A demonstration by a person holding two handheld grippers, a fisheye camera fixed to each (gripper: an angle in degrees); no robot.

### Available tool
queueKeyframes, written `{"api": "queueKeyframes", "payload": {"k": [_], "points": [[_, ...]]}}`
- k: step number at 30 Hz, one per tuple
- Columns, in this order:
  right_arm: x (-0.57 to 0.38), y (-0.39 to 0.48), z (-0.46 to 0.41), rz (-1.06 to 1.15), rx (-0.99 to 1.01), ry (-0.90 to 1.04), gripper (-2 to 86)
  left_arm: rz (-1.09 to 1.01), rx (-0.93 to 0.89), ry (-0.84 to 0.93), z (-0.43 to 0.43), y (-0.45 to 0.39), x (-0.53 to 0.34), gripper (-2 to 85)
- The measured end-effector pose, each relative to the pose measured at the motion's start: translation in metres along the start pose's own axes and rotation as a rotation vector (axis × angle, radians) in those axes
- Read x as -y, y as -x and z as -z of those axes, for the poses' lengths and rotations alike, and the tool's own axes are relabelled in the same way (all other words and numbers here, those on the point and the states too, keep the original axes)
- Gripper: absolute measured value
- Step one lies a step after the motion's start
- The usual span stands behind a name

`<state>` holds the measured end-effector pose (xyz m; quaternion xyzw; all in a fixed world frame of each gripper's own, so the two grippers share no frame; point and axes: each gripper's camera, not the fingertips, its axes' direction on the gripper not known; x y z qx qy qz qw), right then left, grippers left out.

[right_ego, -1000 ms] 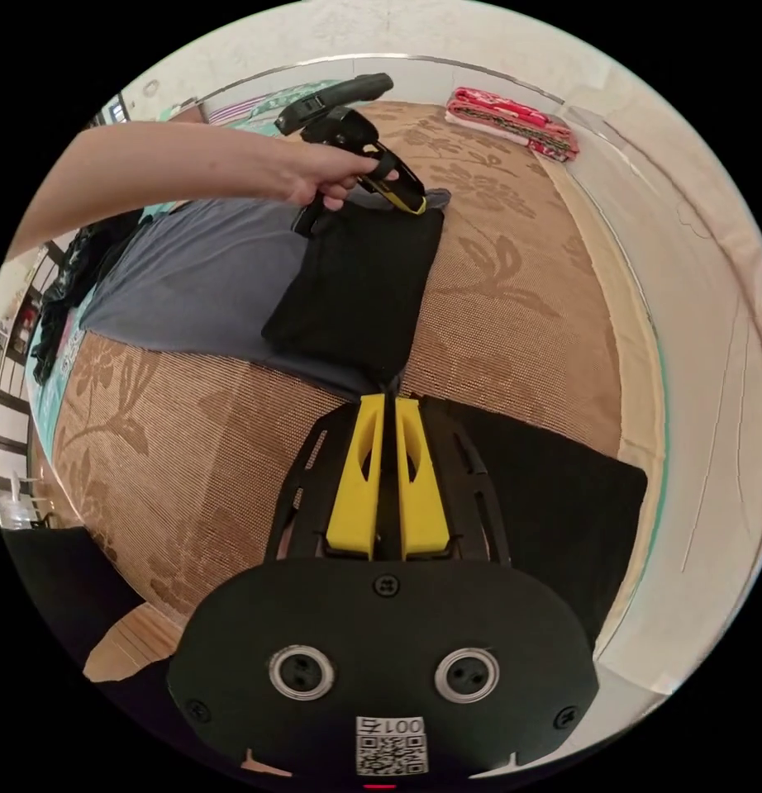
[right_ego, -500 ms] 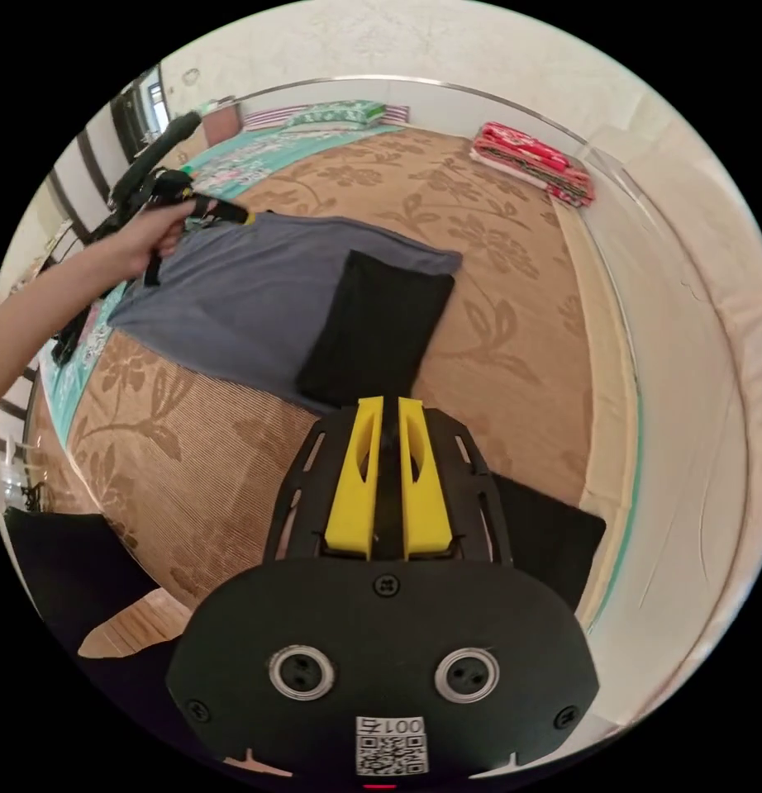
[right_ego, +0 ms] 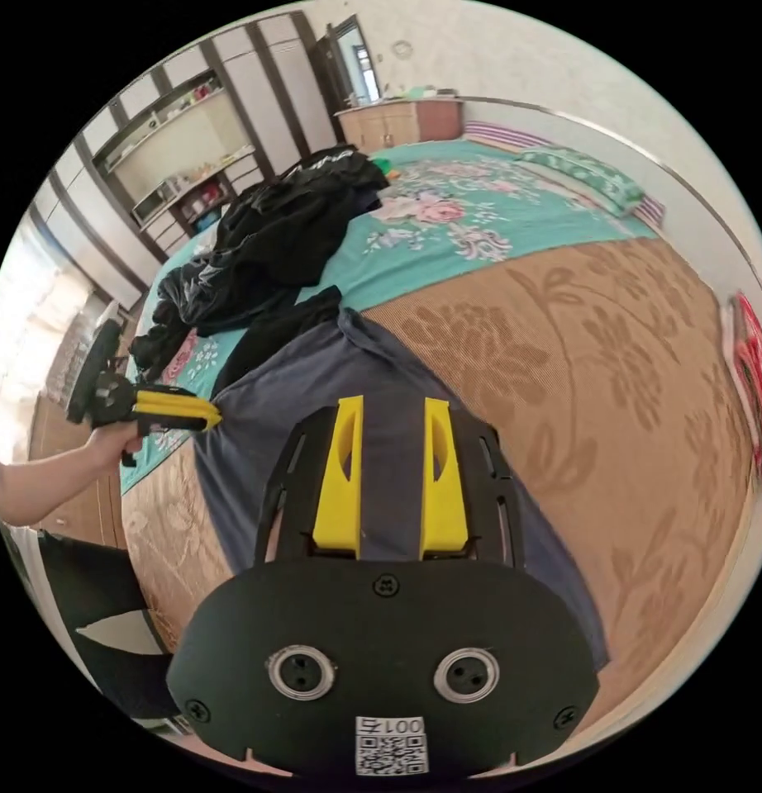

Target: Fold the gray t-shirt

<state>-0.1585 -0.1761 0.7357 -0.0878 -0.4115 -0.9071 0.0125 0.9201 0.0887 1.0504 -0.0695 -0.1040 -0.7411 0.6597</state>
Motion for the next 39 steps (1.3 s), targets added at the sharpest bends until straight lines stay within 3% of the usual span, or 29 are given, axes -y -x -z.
{"api": "queueKeyframes", "payload": {"k": [5, 14, 18, 23, 28, 35, 39], "points": [[0.112, 0.033, -0.064, 0.177, -0.025, 0.12, 2.8, -0.109, 0.008, 0.009, 0.005, 0.032, -0.016, -0.2], [0.216, 0.061, -0.111, 0.325, -0.309, 0.229, 1.9, -0.135, -0.061, -0.032, 0.011, 0.099, -0.039, -1.5], [0.266, 0.019, -0.112, 0.188, -0.184, 0.259, 1.5, -0.139, -0.108, -0.032, 0.014, 0.126, -0.046, -1.2], [0.319, -0.047, -0.087, -0.078, -0.057, 0.117, 1.4, -0.137, -0.164, -0.03, 0.018, 0.16, -0.056, -0.9], [0.351, -0.048, -0.077, 0.042, 0.05, 0.182, 3.3, -0.1, -0.161, -0.046, 0.031, 0.189, -0.069, -0.9], [0.372, -0.017, -0.118, 0.31, -0.255, 0.312, 3.8, -0.128, -0.129, -0.015, 0.032, 0.209, -0.085, 0.6], [0.407, -0.043, -0.125, 0.336, -0.234, 0.336, 1.7, -0.159, -0.064, -0.027, 0.032, 0.21, -0.088, -0.9]]}}
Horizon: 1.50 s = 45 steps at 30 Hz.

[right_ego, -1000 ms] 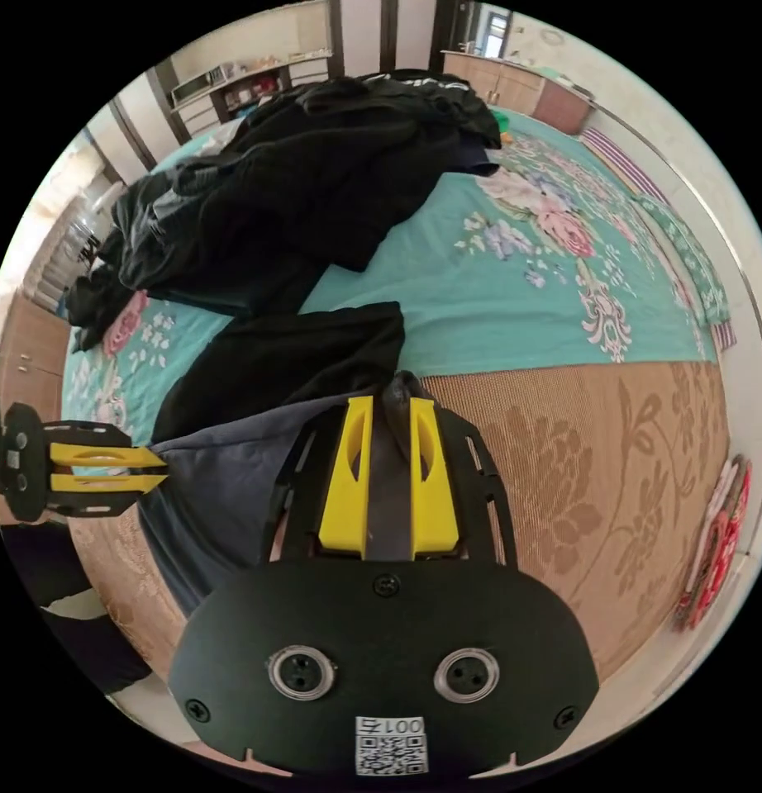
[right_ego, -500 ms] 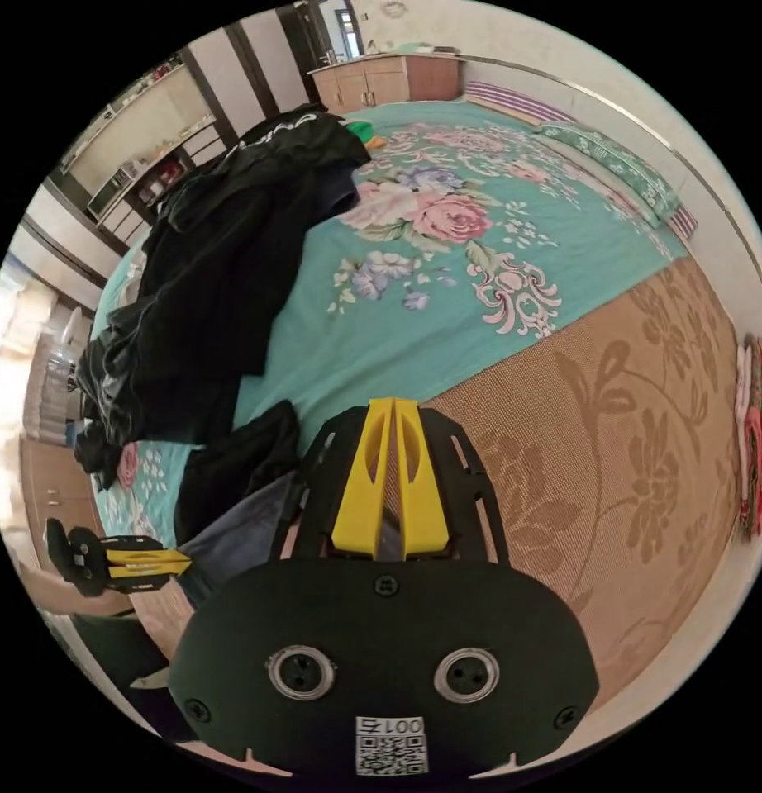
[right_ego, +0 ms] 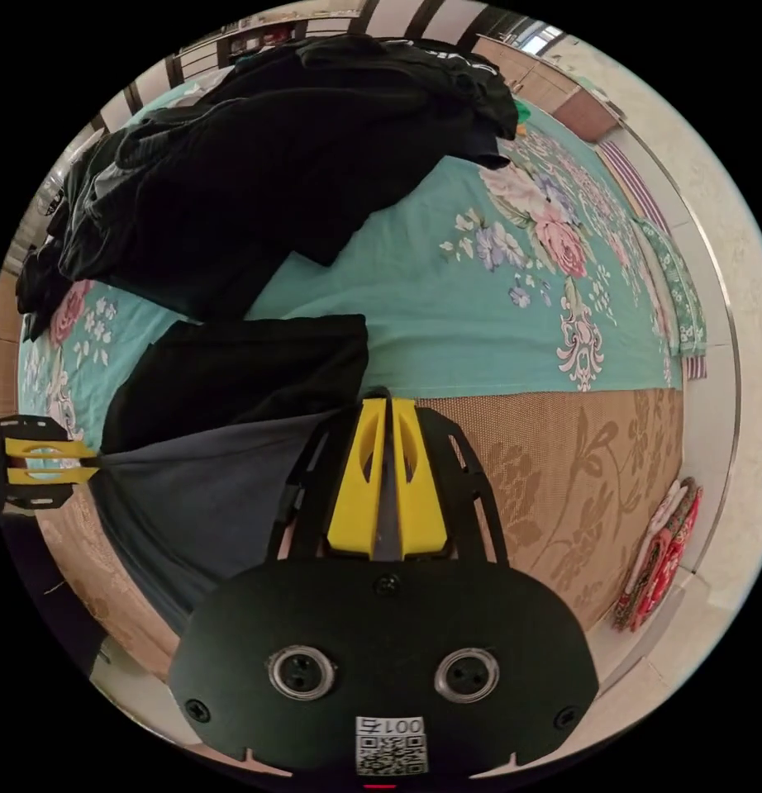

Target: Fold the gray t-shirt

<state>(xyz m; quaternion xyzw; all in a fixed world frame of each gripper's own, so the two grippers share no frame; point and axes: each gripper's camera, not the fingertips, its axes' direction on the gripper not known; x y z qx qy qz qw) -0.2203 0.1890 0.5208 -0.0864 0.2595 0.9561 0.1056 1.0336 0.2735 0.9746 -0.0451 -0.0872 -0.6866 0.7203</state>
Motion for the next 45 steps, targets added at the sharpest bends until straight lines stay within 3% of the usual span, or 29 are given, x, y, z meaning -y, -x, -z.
{"api": "queueKeyframes", "payload": {"k": [6, 8, 12, 19, 22, 25, 30, 35, 39, 45], "points": [[0.008, -0.139, -0.002, -0.343, 0.596, -0.047, 0.8, -0.08, 0.078, 0.002, 0.003, -0.002, -0.006, -0.9], [0.008, -0.166, -0.012, -0.391, 0.679, 0.004, 0.7, -0.084, 0.085, -0.003, 0.005, 0.0, -0.008, -0.9], [-0.005, -0.22, -0.041, -0.575, 1.109, -0.046, 0.6, -0.098, 0.101, -0.008, 0.007, 0.002, -0.011, -0.9], [-0.031, -0.258, -0.081, -0.828, 1.331, -0.095, 0.7, -0.092, 0.111, -0.013, 0.01, 0.007, -0.011, -0.8], [-0.039, -0.268, -0.079, -0.844, 1.307, -0.116, 0.8, -0.095, 0.117, -0.009, 0.012, 0.009, -0.01, -0.9], [-0.039, -0.272, -0.06, -0.756, 1.141, -0.109, 0.7, -0.09, 0.119, -0.006, 0.013, 0.011, -0.008, -0.9], [-0.033, -0.27, 0.005, -0.575, 0.649, -0.238, 0.7, -0.067, 0.112, 0.005, 0.014, 0.016, -0.004, -0.9], [-0.008, -0.246, 0.024, -0.254, 0.69, -0.199, 3.0, -0.072, 0.104, -0.005, 0.026, 0.02, 0.006, -0.9], [0.011, -0.193, 0.015, -0.053, 0.446, -0.034, 6.6, -0.11, 0.024, -0.151, 0.047, 0.025, 0.036, -1.0], [0.019, -0.158, 0.003, -0.021, 0.238, -0.037, 3.3, -0.2, -0.033, -0.234, 0.048, 0.045, 0.13, -0.9]]}}
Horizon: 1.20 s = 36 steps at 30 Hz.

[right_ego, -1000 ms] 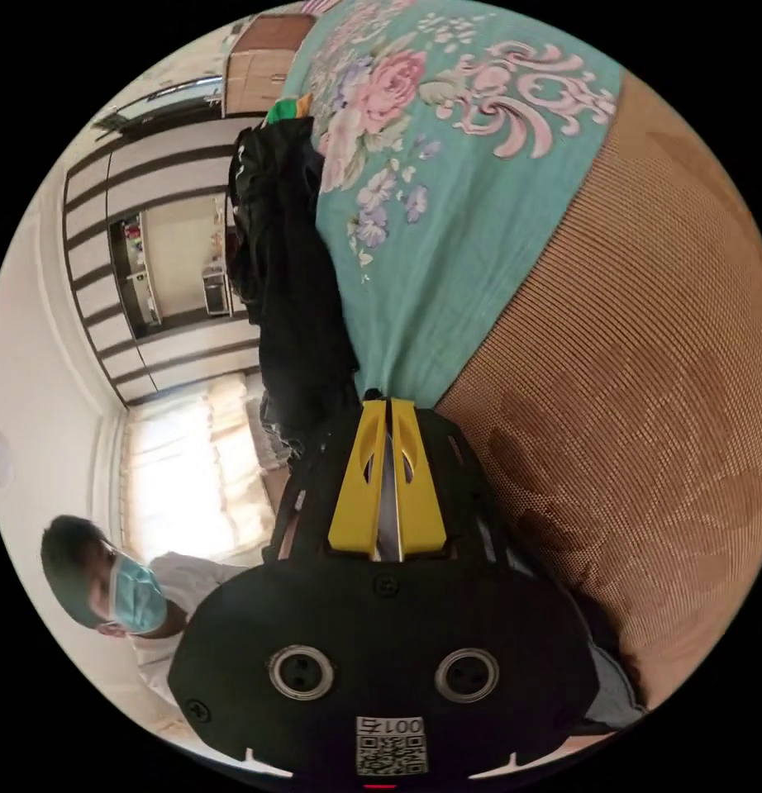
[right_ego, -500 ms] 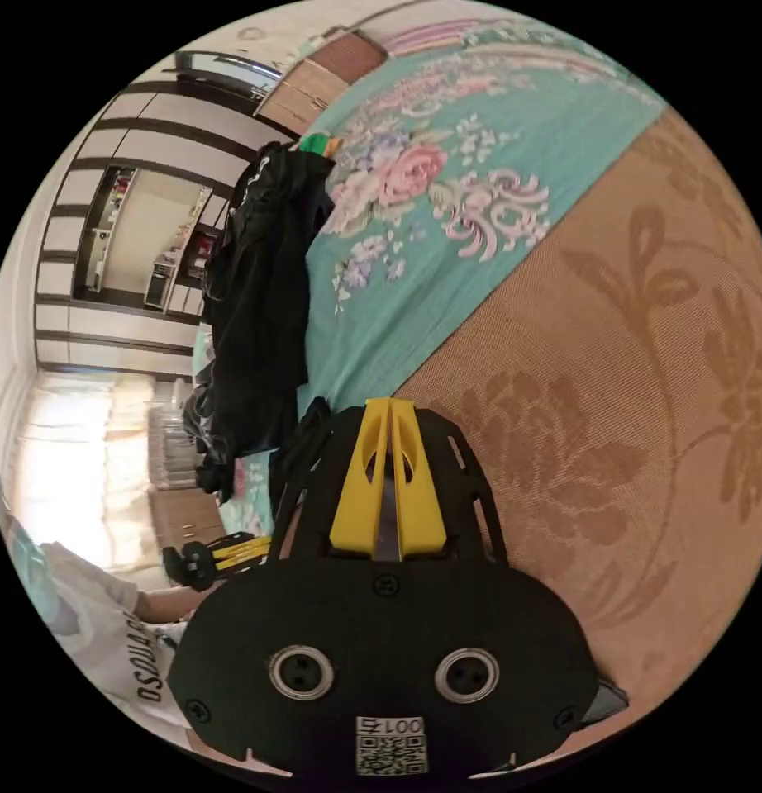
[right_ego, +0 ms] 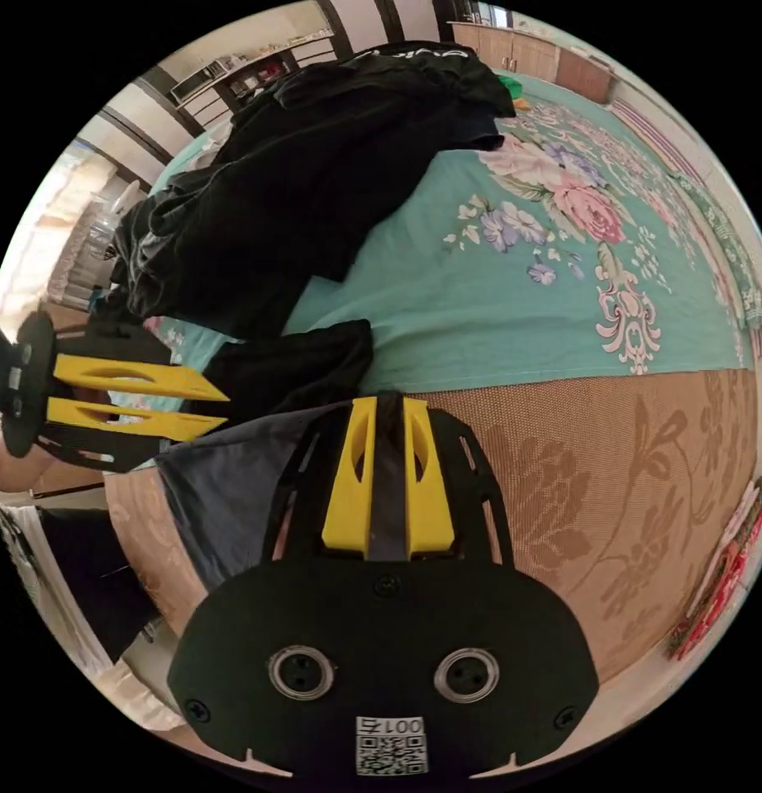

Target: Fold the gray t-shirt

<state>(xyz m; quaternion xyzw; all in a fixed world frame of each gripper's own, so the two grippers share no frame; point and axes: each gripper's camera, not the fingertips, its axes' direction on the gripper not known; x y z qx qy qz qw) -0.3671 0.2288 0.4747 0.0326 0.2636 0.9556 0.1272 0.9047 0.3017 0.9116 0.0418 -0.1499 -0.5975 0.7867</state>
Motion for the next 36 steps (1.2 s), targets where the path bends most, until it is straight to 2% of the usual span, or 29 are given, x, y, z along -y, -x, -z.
{"api": "queueKeyframes", "payload": {"k": [2, 4, 6, 7, 9, 11, 15, 18, 22, 25, 29, 32, 34, 36], "points": [[0.001, 0.0, -0.004, 0.004, -0.018, 0.027, 2.2, -0.031, -0.074, 0.075, -0.027, 0.005, 0.02, -1.1], [0.0, -0.009, -0.004, -0.048, 0.038, 0.021, 1.6, -0.028, -0.03, 0.148, -0.047, 0.004, 0.024, -1.0], [-0.01, -0.036, 0.002, -0.2, 0.201, -0.053, 1.1, -0.01, 0.057, 0.202, -0.06, 0.002, 0.021, -1.0], [-0.014, -0.045, 0.002, -0.243, 0.265, -0.073, 1.0, 0.001, 0.076, 0.166, -0.06, 0.001, 0.017, -1.0], [-0.034, -0.08, -0.002, -0.425, 0.545, -0.164, 0.7, 0.013, 0.097, 0.131, -0.059, -0.001, 0.011, -1.0], [-0.049, -0.095, -0.01, -0.515, 0.704, -0.196, 0.5, -0.008, 0.13, 0.108, -0.06, -0.003, 0.007, -1.0], [-0.083, -0.102, -0.022, -0.591, 1.029, -0.312, 0.3, -0.026, 0.149, 0.105, -0.061, -0.003, 0.006, -1.0], [-0.104, -0.096, -0.026, -0.618, 1.117, -0.335, 0.3, -0.02, 0.131, 0.098, -0.062, 0.003, 0.005, -1.0], [-0.125, -0.092, -0.018, -0.696, 0.945, -0.404, 0.2, -0.031, 0.135, 0.083, -0.063, 0.005, 0.001, -1.0], [-0.117, -0.079, -0.014, -0.654, 0.838, -0.394, 0.2, -0.058, 0.176, 0.097, -0.065, 0.004, 0.0, -1.0], [-0.114, -0.063, 0.007, -0.664, 0.569, -0.487, 0.4, -0.05, 0.183, 0.118, -0.064, 0.01, -0.004, -0.9], [-0.109, -0.051, 0.02, -0.573, 0.59, -0.512, 0.6, 0.014, 0.197, 0.114, -0.055, 0.022, -0.011, -0.9], [-0.098, -0.03, 0.022, -0.443, 0.595, -0.45, 0.8, 0.058, 0.209, 0.094, -0.044, 0.029, -0.021, -0.9], [-0.082, 0.01, 0.02, -0.29, 0.459, -0.306, 1.4, 0.099, 0.201, 0.076, -0.029, 0.036, -0.037, -0.9]]}}
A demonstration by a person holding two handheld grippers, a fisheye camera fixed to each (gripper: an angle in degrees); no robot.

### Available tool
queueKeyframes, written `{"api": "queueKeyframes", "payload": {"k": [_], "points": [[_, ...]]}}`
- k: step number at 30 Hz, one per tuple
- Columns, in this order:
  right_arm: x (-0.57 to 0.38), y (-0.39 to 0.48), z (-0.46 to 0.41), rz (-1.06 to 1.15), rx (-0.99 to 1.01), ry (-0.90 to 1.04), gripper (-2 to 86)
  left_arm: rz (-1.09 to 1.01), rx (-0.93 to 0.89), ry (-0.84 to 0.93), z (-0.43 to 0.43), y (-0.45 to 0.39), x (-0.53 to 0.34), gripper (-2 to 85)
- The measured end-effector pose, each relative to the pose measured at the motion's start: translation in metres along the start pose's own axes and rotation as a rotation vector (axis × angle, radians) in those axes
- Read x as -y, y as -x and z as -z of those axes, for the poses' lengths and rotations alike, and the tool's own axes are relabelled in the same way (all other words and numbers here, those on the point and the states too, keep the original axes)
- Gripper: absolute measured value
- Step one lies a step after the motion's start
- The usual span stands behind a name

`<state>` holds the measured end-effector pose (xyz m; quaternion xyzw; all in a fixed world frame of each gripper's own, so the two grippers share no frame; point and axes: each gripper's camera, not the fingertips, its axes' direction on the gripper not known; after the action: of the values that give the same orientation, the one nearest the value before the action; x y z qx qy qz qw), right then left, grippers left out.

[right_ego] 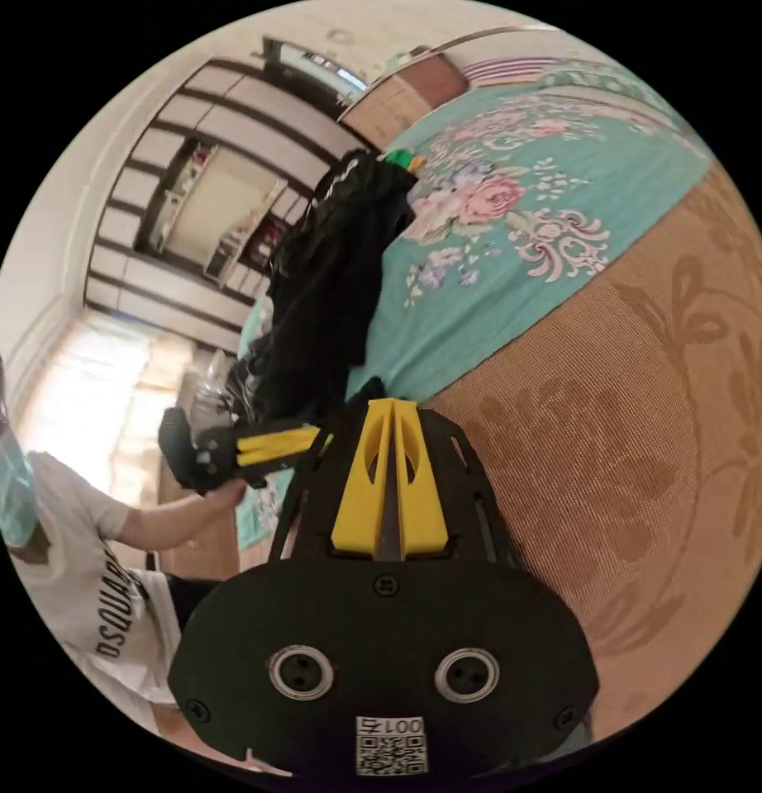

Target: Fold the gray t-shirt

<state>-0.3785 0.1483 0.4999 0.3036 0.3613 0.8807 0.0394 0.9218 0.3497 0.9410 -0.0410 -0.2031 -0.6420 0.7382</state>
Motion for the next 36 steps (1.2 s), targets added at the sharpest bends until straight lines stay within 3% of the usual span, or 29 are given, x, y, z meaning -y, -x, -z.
{"api": "queueKeyframes", "payload": {"k": [3, 7, 11, 19, 21, 25, 30, 36], "points": [[-0.004, 0.038, -0.034, 0.128, -0.224, 0.122, 2.6, 0.065, -0.056, 0.014, 0.018, 0.016, -0.039, -0.9], [0.0, 0.064, -0.067, 0.19, -0.26, 0.14, 4.2, 0.143, -0.179, 0.118, 0.019, 0.027, -0.101, -0.2], [0.009, 0.087, -0.099, 0.23, -0.421, 0.187, 1.4, 0.178, -0.253, 0.168, 0.009, 0.027, -0.139, 0.9], [0.018, 0.124, -0.118, 0.352, -0.717, 0.163, 1.0, 0.212, -0.26, 0.119, 0.004, 0.031, -0.164, -0.8], [0.009, 0.143, -0.109, 0.383, -0.779, 0.044, 1.9, 0.216, -0.235, 0.132, 0.009, 0.033, -0.172, -0.8], [-0.006, 0.161, -0.101, 0.385, -0.646, -0.022, 6.4, 0.274, -0.339, 0.096, 0.015, 0.041, -0.191, -0.5], [-0.002, 0.169, -0.132, 0.483, -0.526, 0.135, 12.8, 0.293, -0.262, 0.056, 0.021, 0.048, -0.199, 1.2], [0.029, 0.146, -0.159, 0.43, -0.34, 0.335, 11.9, 0.367, -0.312, -0.001, 0.006, 0.076, -0.188, 3.0]]}}
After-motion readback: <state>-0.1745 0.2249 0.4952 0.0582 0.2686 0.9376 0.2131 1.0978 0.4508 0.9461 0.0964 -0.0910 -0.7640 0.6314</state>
